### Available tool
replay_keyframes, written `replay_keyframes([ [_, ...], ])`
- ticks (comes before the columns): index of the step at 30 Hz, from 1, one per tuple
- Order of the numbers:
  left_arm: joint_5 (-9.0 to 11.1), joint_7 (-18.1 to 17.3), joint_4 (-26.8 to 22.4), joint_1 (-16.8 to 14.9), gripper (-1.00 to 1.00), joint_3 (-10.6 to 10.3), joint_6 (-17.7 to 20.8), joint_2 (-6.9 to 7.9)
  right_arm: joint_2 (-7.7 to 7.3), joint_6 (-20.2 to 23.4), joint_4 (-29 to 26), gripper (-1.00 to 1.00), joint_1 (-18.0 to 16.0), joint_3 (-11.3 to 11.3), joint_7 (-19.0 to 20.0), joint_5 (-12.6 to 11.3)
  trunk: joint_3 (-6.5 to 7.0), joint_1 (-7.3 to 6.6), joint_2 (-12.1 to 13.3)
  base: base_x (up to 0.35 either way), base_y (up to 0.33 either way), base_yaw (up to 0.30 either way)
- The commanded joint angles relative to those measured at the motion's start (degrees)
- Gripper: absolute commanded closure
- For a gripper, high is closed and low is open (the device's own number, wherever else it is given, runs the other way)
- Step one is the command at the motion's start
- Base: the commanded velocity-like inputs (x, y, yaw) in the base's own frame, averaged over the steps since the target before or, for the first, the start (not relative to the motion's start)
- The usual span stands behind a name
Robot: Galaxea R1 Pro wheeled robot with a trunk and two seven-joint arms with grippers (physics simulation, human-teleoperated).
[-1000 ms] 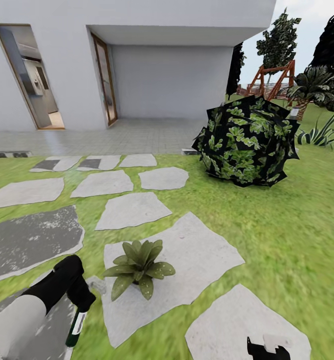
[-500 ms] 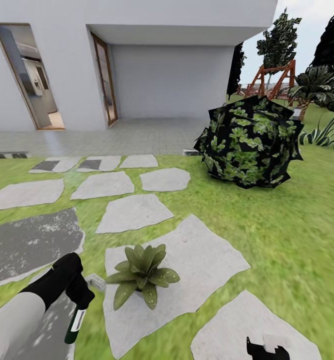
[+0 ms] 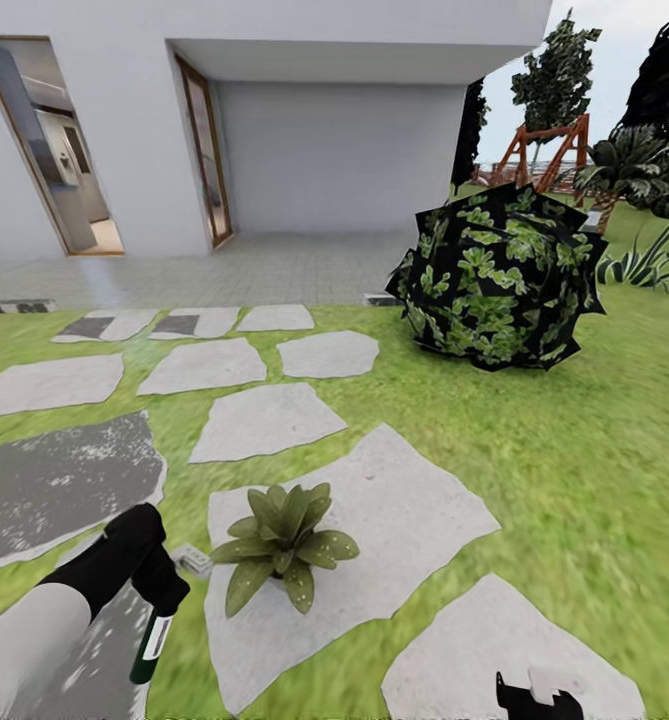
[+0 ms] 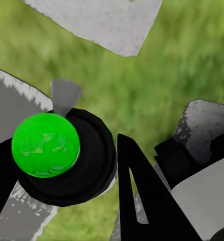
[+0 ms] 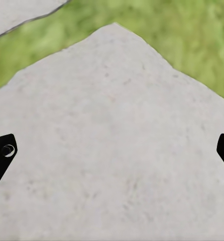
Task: Pick up the pesticide atomizer in the garden and spray insectifuge to fully cover both potted plants in the garden.
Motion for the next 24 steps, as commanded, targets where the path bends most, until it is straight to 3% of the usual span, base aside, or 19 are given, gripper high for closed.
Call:
replay_keyframes([
  [1,-0.5,-0.5,-0.1,0.0,1.0,-0.1,0.2,0.05,0.01,-0.2,0.1,-1.0,0.0,-0.3,-0.3,0.6,-0.33,0.21,-0.4,0.0,0.0,0.0],
  [13,-0.5,-0.3,-0.1,0.0,1.0,-0.6,0.1,0.04,0.13,-0.1,0.3,-1.0,0.0,-0.2,-0.1,0.7,-3.32,2.85,-5.3,0.0,0.0,0.0],
  [20,-0.5,-0.3,-0.1,0.0,1.0,0.0,0.1,0.04,0.11,-0.2,0.4,-1.0,0.0,-0.2,-0.1,0.7,-3.32,2.85,-5.3,-0.004,0.0,0.0],
  [24,-0.5,-0.3,-0.1,0.0,1.0,0.1,0.1,0.04,0.18,-0.1,0.4,-1.0,0.0,-0.3,-0.2,0.7,-3.32,2.85,-5.3,-0.216,0.008,-0.004],
])
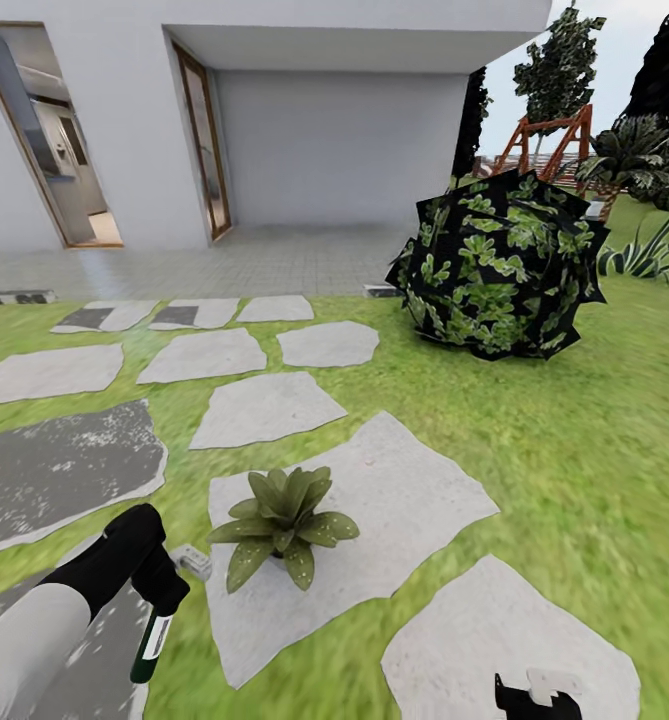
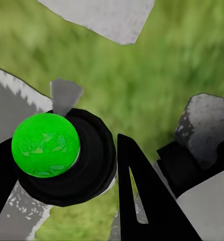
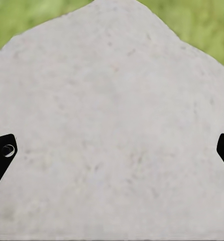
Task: Pick up the pesticide atomizer in the garden and spray insectifuge to fully cover both potted plants in the garden.
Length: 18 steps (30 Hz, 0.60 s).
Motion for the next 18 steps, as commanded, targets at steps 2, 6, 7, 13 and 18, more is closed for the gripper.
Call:
replay_keyframes([
  [2,-0.5,-0.6,-0.1,0.0,1.0,-0.1,0.3,0.06,0.01,-0.2,0.1,-1.0,0.0,-0.4,-0.3,0.6,-0.05,-0.04,0.0,-0.307,0.113,-0.117],
  [6,-0.5,-0.6,-0.1,-0.3,1.0,-0.1,0.3,0.06,-0.05,-0.2,0.1,-1.0,0.0,-0.4,-0.3,0.6,-0.05,-0.04,0.0,-0.204,0.228,-0.231],
  [7,-0.5,-0.6,-0.1,-0.3,1.0,-0.1,0.4,0.09,-0.05,-0.2,0.1,-1.0,0.0,-0.4,-0.3,0.6,-0.05,-0.04,0.0,-0.057,0.285,-0.257],
  [13,-0.5,-0.8,-0.1,-0.7,1.0,-0.1,0.4,0.05,-0.01,-0.2,0.1,-1.0,0.0,-0.3,-0.3,0.6,-0.05,-0.04,0.0,0.063,0.303,-0.262],
  [18,-0.4,-1.2,-0.2,-0.9,1.0,-0.3,0.4,0.04,0.0,-0.2,0.1,-1.0,0.0,-0.3,-0.3,0.6,-0.05,-0.04,0.0,0.158,0.192,-0.12],
])
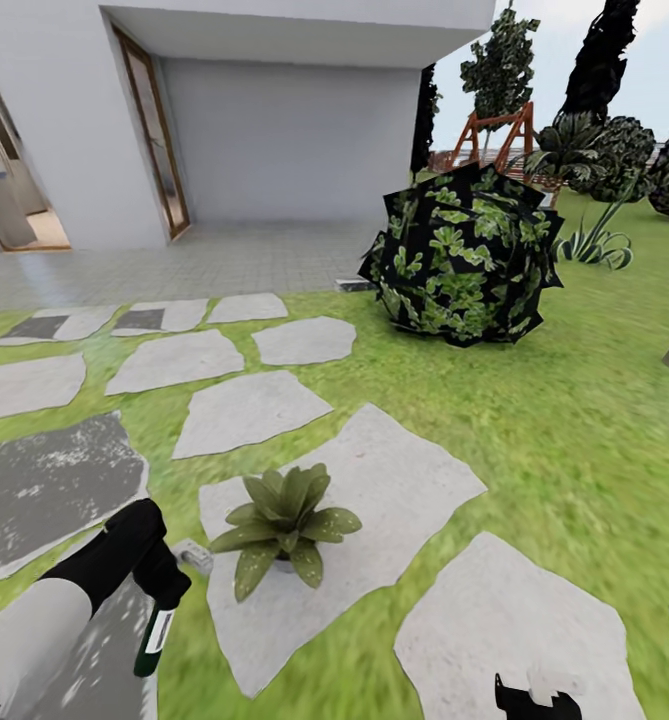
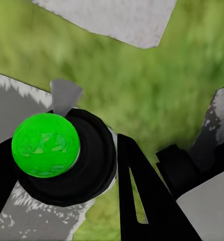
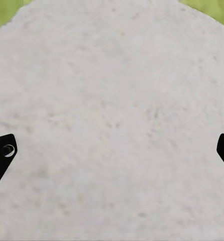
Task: Pick up the pesticide atomizer in the garden and spray insectifuge to fully cover both potted plants in the garden.
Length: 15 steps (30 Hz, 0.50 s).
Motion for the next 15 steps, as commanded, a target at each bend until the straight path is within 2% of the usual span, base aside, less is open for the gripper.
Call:
replay_keyframes([
  [1,-0.5,-0.6,-0.2,-0.2,1.0,-0.3,0.2,0.04,0.01,-0.2,0.1,-1.0,0.0,-0.3,-0.3,0.6,-0.05,0.0,0.0,0.038,0.043,-0.022],
  [4,-0.4,-1.5,-0.1,-2.2,1.0,-0.5,0.2,0.1,0.0,-0.2,0.1,-1.0,0.0,-0.3,-0.3,0.6,-0.05,0.0,0.0,0.015,0.017,-0.009],
  [6,-0.6,-4.4,-0.1,-3.9,1.0,-0.6,0.1,0.42,-0.03,-0.2,0.1,-1.0,0.0,-0.3,-0.3,0.6,-0.05,0.0,0.0,0.003,0.003,-0.029],
  [11,-0.6,-6.2,-0.1,-4.6,1.0,-0.8,0.0,0.54,0.01,-0.2,0.1,-1.0,0.0,-0.3,-0.3,0.6,-0.05,0.0,0.0,0.0,0.0,-0.213],
  [15,-0.6,-6.4,0.0,-4.5,1.0,-3.4,0.2,0.3,-0.01,-0.2,0.1,-1.0,0.0,-0.4,-0.2,0.6,-0.05,0.0,0.0,0.0,0.099,-0.264],
])
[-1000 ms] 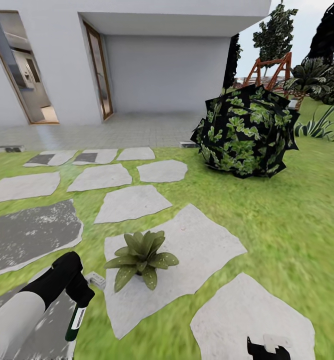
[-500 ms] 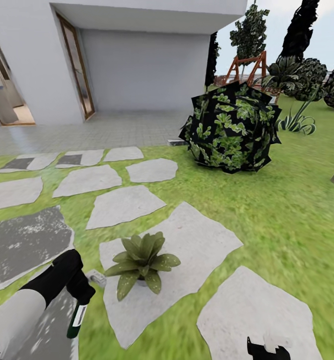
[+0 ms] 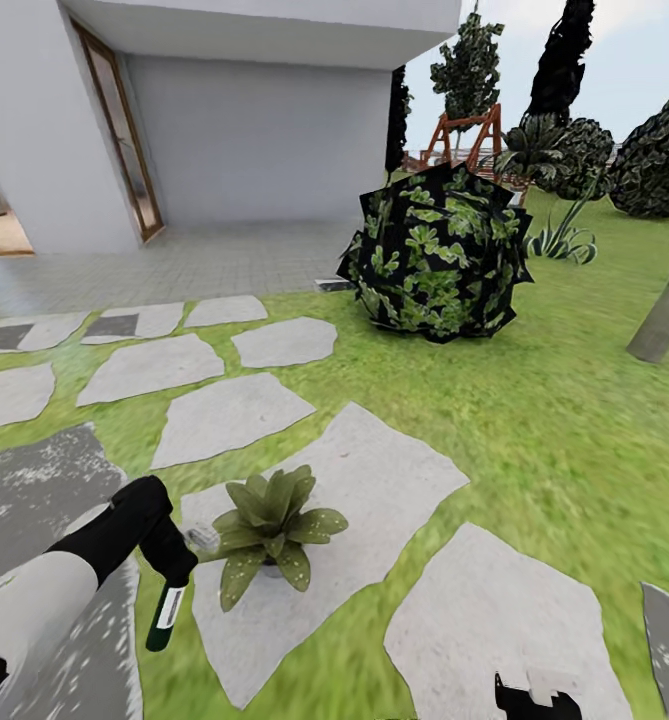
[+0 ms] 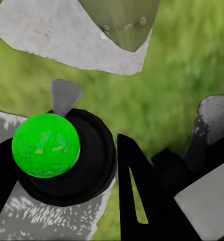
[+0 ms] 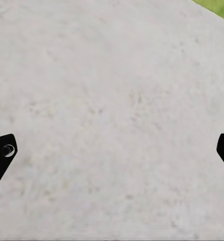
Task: Pick up the pesticide atomizer in the garden and spray insectifuge to fully cover both potted plants in the garden.
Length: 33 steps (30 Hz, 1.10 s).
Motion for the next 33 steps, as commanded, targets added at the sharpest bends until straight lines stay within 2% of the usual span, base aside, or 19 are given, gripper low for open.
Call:
replay_keyframes([
  [1,-0.5,-0.5,-0.1,0.0,1.0,-0.7,0.4,-0.03,-0.03,-0.2,0.1,-1.0,-0.1,-0.4,-0.3,0.6,-0.05,-0.01,0.0,0.0,0.271,-0.129],
  [15,-0.4,-0.5,-0.1,0.1,1.0,-1.1,0.5,-0.25,-0.15,-0.3,0.1,-1.0,0.0,-0.4,-0.2,0.6,-0.05,-0.01,0.0,-0.055,0.295,-0.021],
  [23,-0.4,-0.5,0.2,0.1,1.0,-1.3,0.5,-0.32,-0.17,-0.3,0.1,-1.0,-0.1,-0.4,-0.3,0.6,-0.05,-0.01,0.0,-0.002,0.291,-0.253],
  [33,-0.3,-0.5,0.2,0.6,1.0,-1.3,0.3,-0.39,-0.2,-0.2,0.1,-1.0,-0.1,-0.4,-0.3,0.6,-0.05,-0.01,0.0,-0.001,0.029,-0.264],
])
